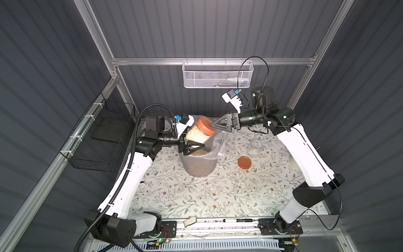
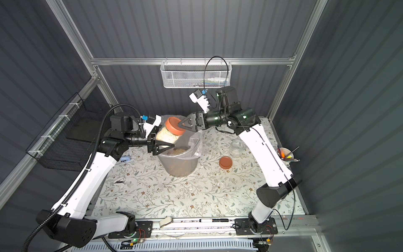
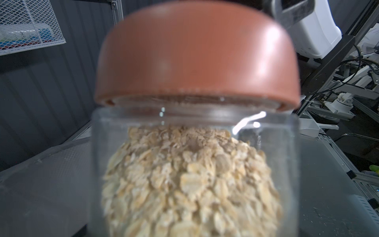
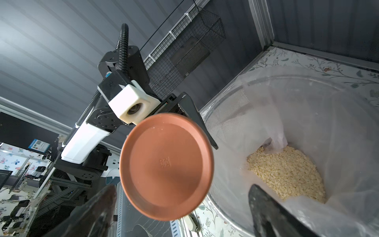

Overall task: Empty expired oatmeal from jars
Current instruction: Unscrew the lid from the jar.

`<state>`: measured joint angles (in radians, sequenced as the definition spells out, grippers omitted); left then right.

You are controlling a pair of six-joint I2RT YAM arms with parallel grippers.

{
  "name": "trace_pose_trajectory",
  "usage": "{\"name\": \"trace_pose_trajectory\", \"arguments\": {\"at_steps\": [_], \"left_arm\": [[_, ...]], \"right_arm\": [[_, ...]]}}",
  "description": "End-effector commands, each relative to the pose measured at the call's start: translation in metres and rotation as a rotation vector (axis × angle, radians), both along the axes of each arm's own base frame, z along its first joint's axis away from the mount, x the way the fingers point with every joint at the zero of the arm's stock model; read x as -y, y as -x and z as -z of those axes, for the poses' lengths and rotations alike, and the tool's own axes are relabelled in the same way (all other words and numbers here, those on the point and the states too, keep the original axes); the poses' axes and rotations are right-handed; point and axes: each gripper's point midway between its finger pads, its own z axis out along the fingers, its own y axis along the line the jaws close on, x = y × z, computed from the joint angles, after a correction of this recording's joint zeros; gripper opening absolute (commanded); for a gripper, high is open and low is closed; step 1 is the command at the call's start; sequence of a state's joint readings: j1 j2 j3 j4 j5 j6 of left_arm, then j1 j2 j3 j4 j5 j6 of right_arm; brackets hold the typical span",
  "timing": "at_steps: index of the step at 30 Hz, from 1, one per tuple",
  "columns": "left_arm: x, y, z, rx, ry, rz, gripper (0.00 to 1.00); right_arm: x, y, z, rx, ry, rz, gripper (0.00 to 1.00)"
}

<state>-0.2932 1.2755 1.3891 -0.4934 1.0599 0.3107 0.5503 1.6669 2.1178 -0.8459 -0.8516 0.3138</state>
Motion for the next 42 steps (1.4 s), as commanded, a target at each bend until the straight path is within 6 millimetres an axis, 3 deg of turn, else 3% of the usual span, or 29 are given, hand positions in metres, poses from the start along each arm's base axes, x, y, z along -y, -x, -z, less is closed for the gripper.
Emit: {"name": "trace_pose_trajectory", "arguments": {"at_steps": [1,15,23,28,36,38,42], "left_arm": [[0.001,0.012,-0.03,0.117,0.056,0.059,0.0],[0.0,0.005,-0.016,0.091,0.014,0.027,0.0],[0.0,0.003,-0.014,0.085,0.005,0.024,0.0],[-0.001,0.005,-0.013,0.086,0.002,0.023,0.0],[0.0,0.005,-0.015,0.096,0.012,0.029,0.0],[0.001,0.003,-0.003,0.066,0.008,0.031,0.0],[0.003,0.002,-0.004,0.062,0.032,0.045,0.0]], "right_arm": [[0.002,0.003,0.002,-0.04,0.039,0.061,0.99],[-0.033,-0.015,0.028,-0.092,0.194,0.106,0.99],[-0.036,-0.021,0.046,-0.055,0.264,0.14,0.99],[-0.038,-0.022,0.045,-0.06,0.237,0.123,0.99],[-0.028,-0.015,0.032,-0.031,0.164,0.094,0.66],[-0.026,-0.007,0.032,0.014,0.161,0.054,0.65],[-0.019,-0.001,0.049,0.148,0.211,-0.003,0.63]]}}
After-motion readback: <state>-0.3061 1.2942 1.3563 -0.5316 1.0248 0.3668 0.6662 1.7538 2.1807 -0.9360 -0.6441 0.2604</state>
